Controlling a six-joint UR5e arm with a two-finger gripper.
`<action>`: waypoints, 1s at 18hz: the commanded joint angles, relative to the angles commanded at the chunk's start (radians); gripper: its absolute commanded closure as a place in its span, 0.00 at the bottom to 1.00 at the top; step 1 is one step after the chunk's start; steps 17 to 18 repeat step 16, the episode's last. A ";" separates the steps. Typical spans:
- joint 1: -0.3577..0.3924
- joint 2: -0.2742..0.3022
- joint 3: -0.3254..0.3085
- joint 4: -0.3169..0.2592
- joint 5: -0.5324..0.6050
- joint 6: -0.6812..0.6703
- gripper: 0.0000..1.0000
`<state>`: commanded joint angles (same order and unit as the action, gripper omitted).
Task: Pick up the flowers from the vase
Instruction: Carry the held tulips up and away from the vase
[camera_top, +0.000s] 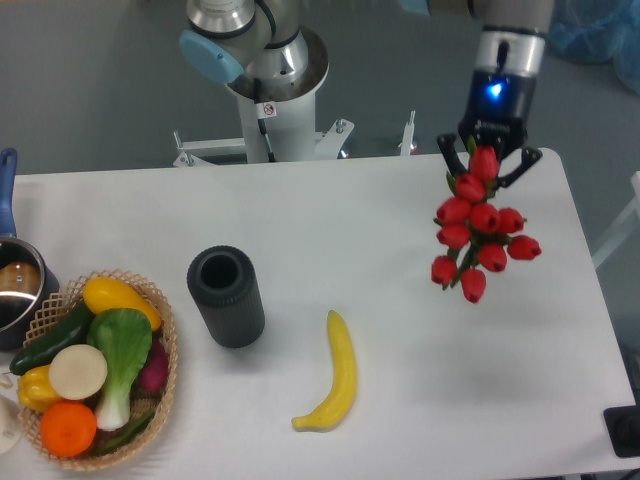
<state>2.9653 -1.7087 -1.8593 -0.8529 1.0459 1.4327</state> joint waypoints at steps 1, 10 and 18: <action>-0.005 -0.026 0.015 0.002 0.031 -0.001 1.00; -0.206 -0.166 0.261 -0.121 0.377 -0.129 1.00; -0.216 -0.169 0.275 -0.202 0.459 -0.129 1.00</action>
